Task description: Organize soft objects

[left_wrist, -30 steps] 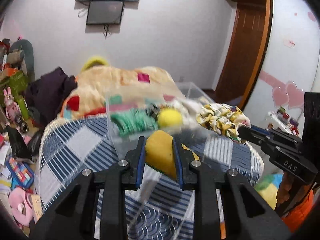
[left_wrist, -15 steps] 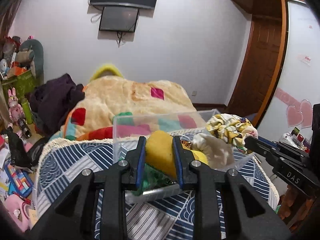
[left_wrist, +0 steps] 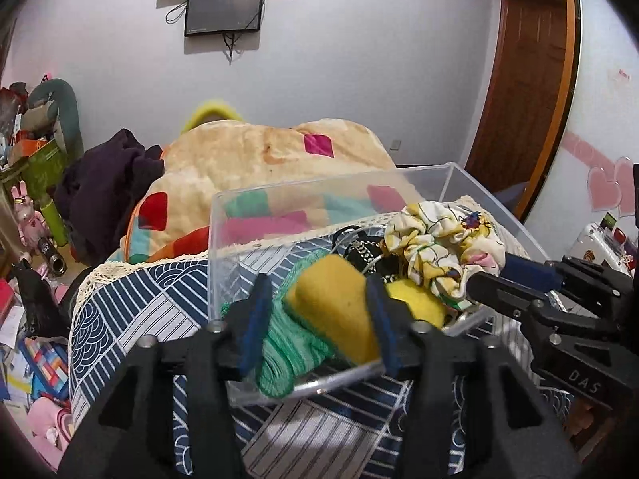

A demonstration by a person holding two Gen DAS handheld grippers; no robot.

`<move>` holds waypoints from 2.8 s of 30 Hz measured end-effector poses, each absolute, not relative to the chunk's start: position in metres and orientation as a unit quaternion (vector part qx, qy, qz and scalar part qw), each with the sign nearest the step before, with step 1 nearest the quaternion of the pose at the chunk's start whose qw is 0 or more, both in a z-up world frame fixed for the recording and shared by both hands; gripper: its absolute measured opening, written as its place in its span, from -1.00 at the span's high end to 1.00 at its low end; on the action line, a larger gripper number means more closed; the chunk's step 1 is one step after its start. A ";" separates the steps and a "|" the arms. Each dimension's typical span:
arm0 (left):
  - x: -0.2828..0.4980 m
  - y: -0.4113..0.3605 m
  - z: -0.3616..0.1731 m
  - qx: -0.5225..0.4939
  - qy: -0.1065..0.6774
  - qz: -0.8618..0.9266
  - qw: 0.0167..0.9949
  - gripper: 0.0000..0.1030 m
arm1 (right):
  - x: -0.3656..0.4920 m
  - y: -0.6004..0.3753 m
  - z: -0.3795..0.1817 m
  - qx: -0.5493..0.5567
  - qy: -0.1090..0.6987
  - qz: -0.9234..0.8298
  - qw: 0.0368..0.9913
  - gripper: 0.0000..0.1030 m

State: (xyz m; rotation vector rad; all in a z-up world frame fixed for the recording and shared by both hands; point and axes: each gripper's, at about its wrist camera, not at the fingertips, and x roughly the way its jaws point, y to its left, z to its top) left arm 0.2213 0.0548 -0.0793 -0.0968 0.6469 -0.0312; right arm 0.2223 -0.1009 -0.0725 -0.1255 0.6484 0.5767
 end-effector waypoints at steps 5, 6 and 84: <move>0.202 0.051 -0.062 -0.040 0.303 -0.017 0.952 -0.03 | 0.215 -0.119 -0.057 -0.038 0.297 0.283 0.911 0.09; 0.196 0.050 -0.057 -0.042 0.298 -0.017 0.954 -0.04 | 0.212 -0.121 -0.054 -0.036 0.292 0.282 0.913 0.04; 0.034 0.020 0.051 -0.020 0.106 -0.022 0.994 -1.00 | 0.094 -0.161 0.032 -0.012 0.099 0.281 0.955 -1.00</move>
